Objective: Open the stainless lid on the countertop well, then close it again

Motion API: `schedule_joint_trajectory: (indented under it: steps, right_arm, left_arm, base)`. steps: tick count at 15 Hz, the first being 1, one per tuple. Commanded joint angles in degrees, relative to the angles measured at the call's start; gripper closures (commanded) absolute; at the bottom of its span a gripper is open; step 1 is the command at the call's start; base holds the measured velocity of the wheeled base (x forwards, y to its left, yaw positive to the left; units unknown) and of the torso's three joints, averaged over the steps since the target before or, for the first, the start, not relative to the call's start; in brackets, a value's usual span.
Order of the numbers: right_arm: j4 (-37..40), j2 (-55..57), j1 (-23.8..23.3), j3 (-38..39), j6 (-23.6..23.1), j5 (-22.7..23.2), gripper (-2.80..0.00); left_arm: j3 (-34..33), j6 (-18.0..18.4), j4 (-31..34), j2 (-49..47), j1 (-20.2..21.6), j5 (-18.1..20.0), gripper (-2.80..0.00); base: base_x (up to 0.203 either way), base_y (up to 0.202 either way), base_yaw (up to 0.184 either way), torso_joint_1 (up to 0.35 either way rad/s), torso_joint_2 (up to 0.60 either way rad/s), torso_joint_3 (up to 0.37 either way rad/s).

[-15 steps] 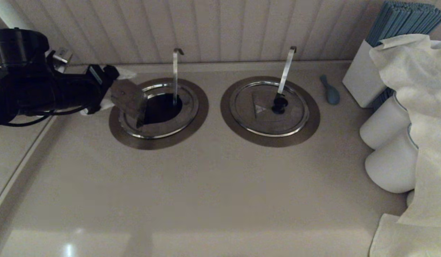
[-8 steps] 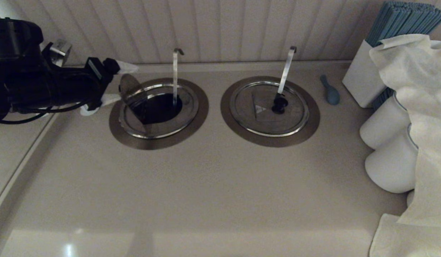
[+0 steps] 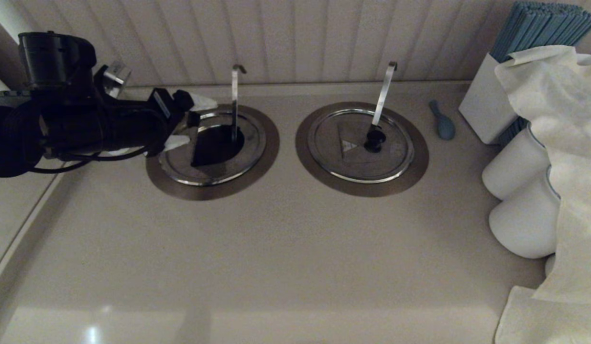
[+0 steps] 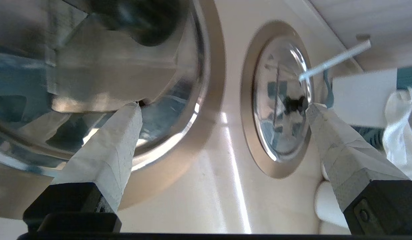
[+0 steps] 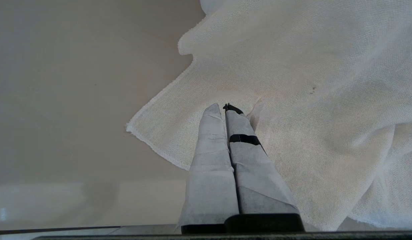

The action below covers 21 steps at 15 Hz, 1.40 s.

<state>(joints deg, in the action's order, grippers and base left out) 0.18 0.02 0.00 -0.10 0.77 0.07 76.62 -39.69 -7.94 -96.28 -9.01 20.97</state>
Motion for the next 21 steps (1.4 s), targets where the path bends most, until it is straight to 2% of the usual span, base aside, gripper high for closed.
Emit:
schedule_joint_trajectory:
  steps: [1,10,12,13,15,19,20,21]
  right_arm:
    - [0.0,0.06,0.0,0.01,0.02,0.01,0.0]
    - [0.0,0.06,0.0,0.01,0.02,0.01,0.0]
    - [0.0,0.06,0.0,0.01,0.02,0.01,0.0]
    - [0.0,0.06,0.0,0.01,0.02,0.01,0.0]
    - [0.0,0.06,0.0,0.01,0.02,0.01,0.0]
    - [0.0,0.06,0.0,0.01,0.02,0.01,0.0]
    - [0.0,0.06,0.0,0.01,0.02,0.01,0.0]
    - [0.0,0.06,0.0,0.01,0.02,0.01,0.0]
  left_arm:
    - [-0.13,-0.23,-0.06,-0.05,-0.65,0.04,-2.8]
    - [0.29,-0.34,-0.06,2.29,-0.65,-0.09,-2.8]
    - [-0.01,0.93,0.25,4.0,-0.46,0.03,-2.8]
    - [-0.21,3.93,0.85,5.11,0.11,0.04,-2.8]
    - [-0.26,12.69,5.26,8.88,2.85,0.0,-2.8]
    - [-1.91,24.78,12.14,21.61,6.45,-0.68,-2.8]
    - [-2.72,26.97,13.49,25.29,6.73,-2.09,0.0]
    - [-3.49,28.74,15.38,29.25,6.9,-3.83,0.0]
  base:
    - [0.0,0.0,0.0,0.0,0.0,0.0]
    - [0.0,0.0,0.0,0.0,0.0,0.0]
    - [0.0,0.0,0.0,0.0,0.0,0.0]
    - [0.0,0.0,0.0,0.0,0.0,0.0]
    - [0.0,0.0,0.0,0.0,0.0,0.0]
    - [0.0,0.0,0.0,0.0,0.0,0.0]
    - [0.0,0.0,0.0,0.0,0.0,0.0]
    - [0.0,0.0,0.0,0.0,0.0,0.0]
